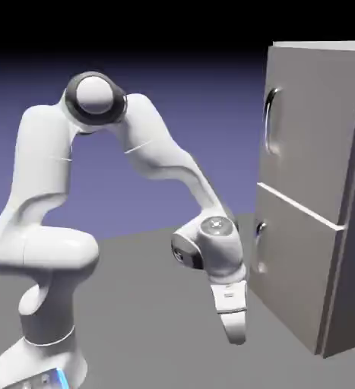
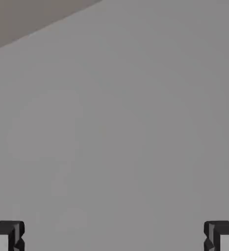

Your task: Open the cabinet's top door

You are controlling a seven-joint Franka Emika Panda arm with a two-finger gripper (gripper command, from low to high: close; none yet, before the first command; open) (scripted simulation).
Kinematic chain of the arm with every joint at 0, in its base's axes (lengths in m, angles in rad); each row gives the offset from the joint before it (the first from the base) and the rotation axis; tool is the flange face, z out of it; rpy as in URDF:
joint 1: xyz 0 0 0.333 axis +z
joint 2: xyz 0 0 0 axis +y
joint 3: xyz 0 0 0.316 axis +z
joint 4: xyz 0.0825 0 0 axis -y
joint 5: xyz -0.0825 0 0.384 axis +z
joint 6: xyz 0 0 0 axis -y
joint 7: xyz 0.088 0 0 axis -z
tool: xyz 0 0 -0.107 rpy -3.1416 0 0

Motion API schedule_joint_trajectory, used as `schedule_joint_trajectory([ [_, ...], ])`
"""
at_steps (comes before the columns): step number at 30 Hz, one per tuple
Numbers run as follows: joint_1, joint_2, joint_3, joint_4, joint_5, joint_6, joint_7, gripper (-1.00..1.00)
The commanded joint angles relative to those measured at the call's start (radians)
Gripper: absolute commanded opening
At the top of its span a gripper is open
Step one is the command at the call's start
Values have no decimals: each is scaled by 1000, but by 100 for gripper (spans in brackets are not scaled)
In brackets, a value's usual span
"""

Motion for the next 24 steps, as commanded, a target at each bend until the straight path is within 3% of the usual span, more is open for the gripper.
schedule_joint_trajectory([
  [1,34,33,-36,7,43,-7,-24,0],
  [24,813,787,-867,161,1036,-178,-574,0],
])
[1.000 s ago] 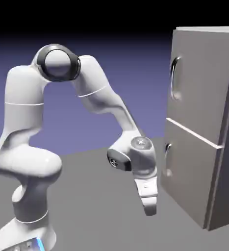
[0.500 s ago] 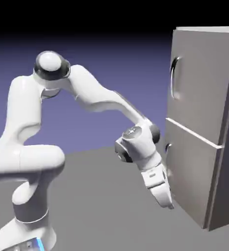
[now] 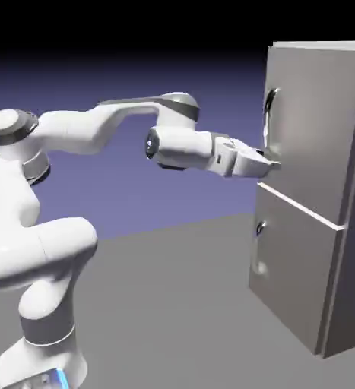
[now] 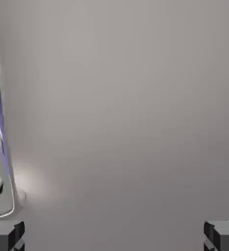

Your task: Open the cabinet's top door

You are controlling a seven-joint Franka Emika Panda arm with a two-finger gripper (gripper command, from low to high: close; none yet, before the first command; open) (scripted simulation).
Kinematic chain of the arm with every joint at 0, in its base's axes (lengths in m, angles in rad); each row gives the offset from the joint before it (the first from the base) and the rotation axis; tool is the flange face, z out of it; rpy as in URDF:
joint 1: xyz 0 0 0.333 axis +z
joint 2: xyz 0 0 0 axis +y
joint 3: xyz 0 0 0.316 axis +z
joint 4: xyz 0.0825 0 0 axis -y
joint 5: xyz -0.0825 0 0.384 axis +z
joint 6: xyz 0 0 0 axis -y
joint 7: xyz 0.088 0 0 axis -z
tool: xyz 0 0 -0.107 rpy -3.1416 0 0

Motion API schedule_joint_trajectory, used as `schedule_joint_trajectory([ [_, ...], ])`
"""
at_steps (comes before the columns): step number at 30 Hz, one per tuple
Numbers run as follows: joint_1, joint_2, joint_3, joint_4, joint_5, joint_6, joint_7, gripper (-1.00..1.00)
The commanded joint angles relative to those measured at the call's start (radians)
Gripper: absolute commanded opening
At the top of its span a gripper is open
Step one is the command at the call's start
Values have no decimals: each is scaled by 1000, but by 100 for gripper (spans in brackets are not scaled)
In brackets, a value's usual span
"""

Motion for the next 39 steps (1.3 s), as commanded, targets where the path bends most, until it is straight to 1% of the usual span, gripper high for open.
schedule_joint_trajectory([
  [1,0,0,0,0,0,0,0,0],
  [5,-149,-29,69,129,47,-13,-4,0],
  [6,-158,-30,74,138,50,-14,-4,0],
  [7,-158,-30,74,138,50,-14,-4,-100],
  [8,-158,-30,74,138,50,-14,-4,-100],
  [17,5,-65,-135,-131,-17,-405,-145,-100],
  [25,42,-132,-345,-268,-188,-753,-241,-100],
  [32,-7,-253,-521,-294,-392,-1058,-336,-100],
  [39,-99,-473,-656,-210,-649,-1355,-465,-100],
])
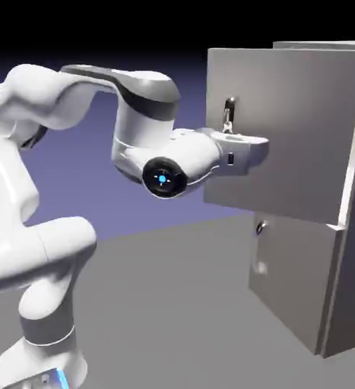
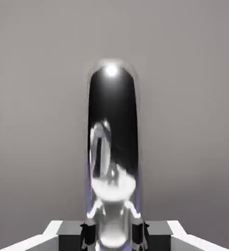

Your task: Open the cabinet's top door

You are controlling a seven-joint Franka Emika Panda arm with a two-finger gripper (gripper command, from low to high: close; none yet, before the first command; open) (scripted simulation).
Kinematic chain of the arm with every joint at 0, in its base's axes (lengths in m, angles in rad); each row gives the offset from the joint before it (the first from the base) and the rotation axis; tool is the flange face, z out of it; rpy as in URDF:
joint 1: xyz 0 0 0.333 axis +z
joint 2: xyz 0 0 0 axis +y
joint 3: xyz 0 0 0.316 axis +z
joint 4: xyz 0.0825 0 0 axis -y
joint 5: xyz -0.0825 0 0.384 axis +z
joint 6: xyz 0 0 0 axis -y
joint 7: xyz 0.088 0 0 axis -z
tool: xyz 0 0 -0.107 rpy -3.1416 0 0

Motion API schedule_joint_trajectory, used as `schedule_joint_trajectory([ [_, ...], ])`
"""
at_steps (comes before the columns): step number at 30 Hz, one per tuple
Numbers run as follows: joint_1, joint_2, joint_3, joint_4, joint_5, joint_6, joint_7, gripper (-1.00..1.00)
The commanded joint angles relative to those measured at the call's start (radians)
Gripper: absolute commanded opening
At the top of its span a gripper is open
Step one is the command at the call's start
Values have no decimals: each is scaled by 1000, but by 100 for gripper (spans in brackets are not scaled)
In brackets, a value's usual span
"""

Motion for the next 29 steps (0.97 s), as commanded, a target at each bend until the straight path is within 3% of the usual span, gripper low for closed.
schedule_joint_trajectory([
  [1,-12,-36,-13,20,-36,-34,-19,-100],
  [11,-91,-399,-68,286,-352,-288,-171,-100],
  [27,-79,-929,-43,831,-683,-535,-226,-100],
  [28,-79,-929,-43,831,-683,-535,-226,100],
  [29,-79,-929,-43,831,-683,-535,-226,100],
])
